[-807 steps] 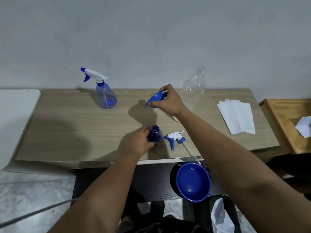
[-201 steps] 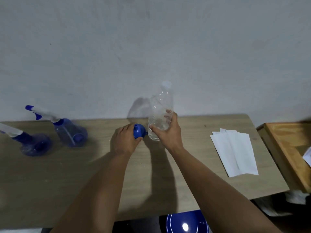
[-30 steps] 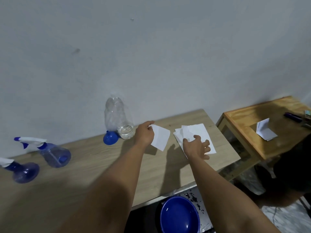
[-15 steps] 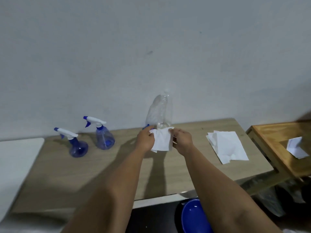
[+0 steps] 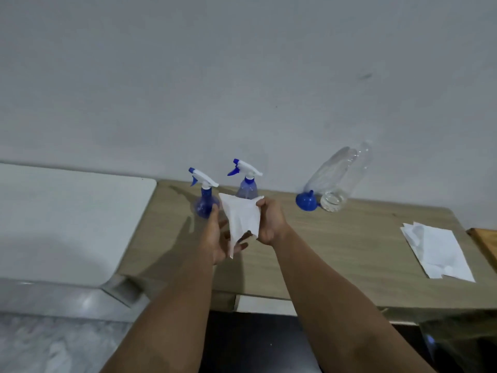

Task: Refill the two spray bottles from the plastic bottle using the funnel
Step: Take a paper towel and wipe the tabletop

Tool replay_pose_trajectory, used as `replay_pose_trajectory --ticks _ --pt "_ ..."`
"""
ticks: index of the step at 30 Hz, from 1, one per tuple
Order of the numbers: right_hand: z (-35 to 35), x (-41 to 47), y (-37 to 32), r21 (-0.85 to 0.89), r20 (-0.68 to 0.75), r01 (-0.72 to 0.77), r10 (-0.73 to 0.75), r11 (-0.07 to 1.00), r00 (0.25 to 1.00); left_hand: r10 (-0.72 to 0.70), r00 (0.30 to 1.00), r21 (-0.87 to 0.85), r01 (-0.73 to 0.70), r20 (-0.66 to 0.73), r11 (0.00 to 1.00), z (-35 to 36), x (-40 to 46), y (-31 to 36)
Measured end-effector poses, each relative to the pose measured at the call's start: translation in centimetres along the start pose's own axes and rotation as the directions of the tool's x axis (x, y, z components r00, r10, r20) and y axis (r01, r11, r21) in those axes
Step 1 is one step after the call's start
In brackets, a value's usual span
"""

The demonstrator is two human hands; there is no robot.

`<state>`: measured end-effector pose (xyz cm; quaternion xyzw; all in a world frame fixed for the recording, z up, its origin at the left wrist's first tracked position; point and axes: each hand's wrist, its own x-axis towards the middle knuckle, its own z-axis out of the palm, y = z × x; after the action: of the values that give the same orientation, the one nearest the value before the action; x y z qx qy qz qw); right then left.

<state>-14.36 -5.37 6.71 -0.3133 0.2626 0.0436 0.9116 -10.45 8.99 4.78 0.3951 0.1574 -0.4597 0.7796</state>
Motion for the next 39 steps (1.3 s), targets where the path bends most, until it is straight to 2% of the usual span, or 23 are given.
replay_pose_trajectory --ticks 2,3,4,6,8,10,11,12,15,18,19,22,26,30,32,34,36,39 --pt "1.0 1.2 1.3 -0.063 -0.022 -0.005 0.004 0.998 1.000 0.015 0.999 -0.108 -0.012 0.030 0.994 -1.8 -0.4 1.2" --pt "1.4 1.8 1.8 -0.126 -0.067 -0.004 -0.004 0.992 0.998 0.039 0.999 -0.114 -0.039 0.000 0.993 -2.6 -0.4 1.7" --pt "1.6 2.5 2.3 -0.203 -0.137 -0.008 -0.020 0.979 0.990 0.066 0.996 -0.070 -0.070 -0.051 0.995 -3.5 -0.4 2.3" --pt "2.0 3.8 3.3 -0.347 -0.273 -0.030 -0.071 0.937 0.959 0.184 0.963 0.188 -0.147 -0.197 0.971 -5.6 -0.3 3.6" --pt "2.1 5.0 4.5 -0.502 -0.342 -0.016 -0.182 0.865 0.922 0.374 0.871 0.515 -0.173 -0.318 0.839 -7.7 -0.2 5.0" --pt "1.9 6.1 6.0 -0.650 -0.357 0.000 -0.305 0.760 0.883 0.574 0.750 0.780 -0.128 -0.327 0.612 -9.8 0.0 6.4" --pt "1.9 6.5 6.9 -0.699 -0.355 0.004 -0.352 0.716 0.866 0.641 0.703 0.855 -0.091 -0.308 0.510 -10.7 0.2 6.9" --pt "1.9 7.0 7.8 -0.732 -0.349 0.011 -0.389 0.681 0.852 0.678 0.675 0.889 -0.071 -0.292 0.453 -11.6 0.6 7.5" --pt "1.4 8.6 10.6 -0.820 -0.329 -0.010 -0.457 0.572 0.826 0.692 0.675 0.924 -0.039 -0.256 0.379 -13.8 2.2 8.6" --pt "0.6 10.1 12.8 -0.872 -0.336 -0.079 -0.473 0.483 0.815 0.721 0.673 0.985 0.072 -0.165 0.158 -15.8 3.6 9.1" --pt "0.3 10.3 13.3 -0.887 -0.335 -0.104 -0.473 0.450 0.815 0.721 0.677 0.989 0.074 -0.145 0.130 -16.4 4.0 9.0" --pt "-0.4 10.4 14.3 -0.924 -0.325 -0.167 -0.480 0.343 0.815 0.709 0.691 0.989 0.061 -0.138 0.132 -17.6 4.4 8.7" --pt "-0.7 10.1 14.1 -0.937 -0.331 -0.214 -0.507 0.276 0.796 0.711 0.693 0.993 0.078 -0.118 0.089 -18.3 4.7 8.6" --pt "-0.4 9.8 13.6 -0.943 -0.327 -0.216 -0.597 0.252 0.732 0.752 0.659 0.975 0.150 0.024 -0.163 -18.8 4.7 8.2" --pt "-0.1 9.6 13.9 -0.978 -0.197 -0.194 -0.672 0.080 0.714 0.753 0.647 0.943 0.162 0.122 -0.292 -19.2 4.8 7.8" --pt "0.1 9.8 14.4 -0.972 0.026 -0.135 -0.659 -0.193 0.752 0.719 0.655 0.894 0.149 0.231 -0.422 -19.5 5.2 7.6" --pt "0.5 10.5 14.7 -0.919 0.192 -0.024 -0.499 -0.394 0.845 0.649 0.686 0.831 0.116 0.329 -0.544 -19.9 5.9 7.5" --pt "0.6 12.0 15.7 -0.855 0.246 0.093 -0.240 -0.511 0.939 0.480 0.801 0.731 0.080 0.357 -0.678 -20.6 6.7 7.1"
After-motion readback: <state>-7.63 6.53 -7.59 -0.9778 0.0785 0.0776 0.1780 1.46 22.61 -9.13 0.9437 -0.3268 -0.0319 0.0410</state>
